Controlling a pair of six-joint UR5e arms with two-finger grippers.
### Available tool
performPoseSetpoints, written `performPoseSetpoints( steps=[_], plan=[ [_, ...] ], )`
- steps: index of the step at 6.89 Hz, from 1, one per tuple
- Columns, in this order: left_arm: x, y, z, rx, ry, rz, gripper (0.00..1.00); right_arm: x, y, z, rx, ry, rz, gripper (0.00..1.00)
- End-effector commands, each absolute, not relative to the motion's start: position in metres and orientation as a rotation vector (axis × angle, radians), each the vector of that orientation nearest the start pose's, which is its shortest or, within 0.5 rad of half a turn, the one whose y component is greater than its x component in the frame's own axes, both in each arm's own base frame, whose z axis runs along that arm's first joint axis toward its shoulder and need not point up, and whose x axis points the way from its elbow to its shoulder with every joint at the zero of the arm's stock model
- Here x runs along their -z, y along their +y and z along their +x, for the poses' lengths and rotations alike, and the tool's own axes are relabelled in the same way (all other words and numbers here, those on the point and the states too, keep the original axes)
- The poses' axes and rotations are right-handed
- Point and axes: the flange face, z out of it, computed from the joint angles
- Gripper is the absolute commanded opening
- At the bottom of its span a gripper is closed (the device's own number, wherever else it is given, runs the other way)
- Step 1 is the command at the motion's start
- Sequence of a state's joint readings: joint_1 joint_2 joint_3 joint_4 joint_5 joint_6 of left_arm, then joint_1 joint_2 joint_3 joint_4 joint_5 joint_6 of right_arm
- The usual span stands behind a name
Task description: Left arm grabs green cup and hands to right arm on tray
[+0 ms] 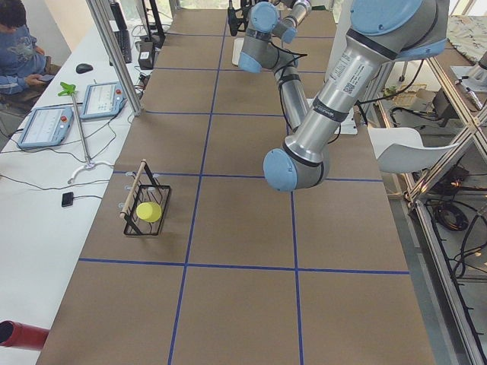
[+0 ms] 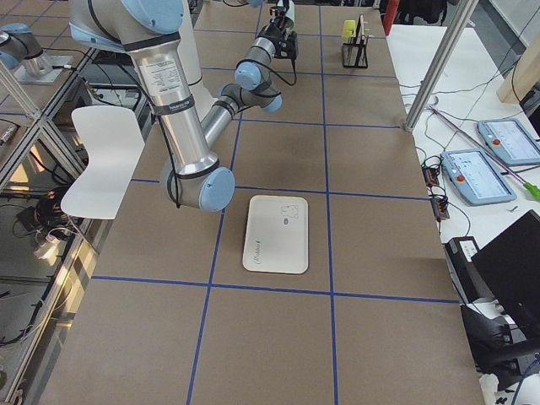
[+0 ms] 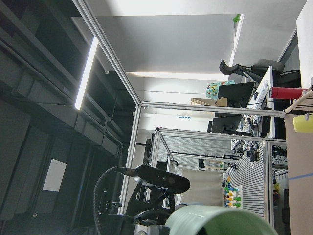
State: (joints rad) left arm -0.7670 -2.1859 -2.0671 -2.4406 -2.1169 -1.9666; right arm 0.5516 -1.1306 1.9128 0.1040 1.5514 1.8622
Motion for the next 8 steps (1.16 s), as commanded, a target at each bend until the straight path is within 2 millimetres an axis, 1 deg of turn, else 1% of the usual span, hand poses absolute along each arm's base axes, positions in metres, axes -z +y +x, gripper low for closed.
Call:
performPoseSetpoints(
  steps=[1, 2, 3, 5, 6, 7, 8],
  plan=[
    [-0.032, -0.376, 0.272, 0.236, 1.928, 0.010, 0.44, -0.130, -0.348, -0.311, -0.393, -2.458, 0.326, 0.00],
    [-0.032, -0.375, 0.272, 0.212, 1.928, 0.040, 0.92, -0.130, -0.347, -0.313, -0.390, -2.458, 0.322, 0.00],
    [-0.032, -0.375, 0.272, 0.201, 1.930, 0.048, 1.00, -0.130, -0.347, -0.313, -0.390, -2.460, 0.320, 0.00],
    [-0.035, -0.376, 0.272, 0.193, 1.922, 0.063, 1.00, -0.126, -0.343, -0.306, -0.383, -2.473, 0.319, 0.00],
    [-0.037, -0.377, 0.273, 0.194, 1.918, 0.071, 1.00, -0.130, -0.343, -0.307, -0.379, -2.463, 0.316, 0.00],
    [-0.038, -0.377, 0.273, 0.188, 1.912, 0.081, 1.00, -0.135, -0.345, -0.307, -0.368, -2.443, 0.319, 0.00],
    [-0.038, -0.378, 0.273, 0.189, 1.911, 0.085, 1.00, -0.140, -0.359, -0.307, -0.402, -2.356, 0.335, 0.00]
  ],
)
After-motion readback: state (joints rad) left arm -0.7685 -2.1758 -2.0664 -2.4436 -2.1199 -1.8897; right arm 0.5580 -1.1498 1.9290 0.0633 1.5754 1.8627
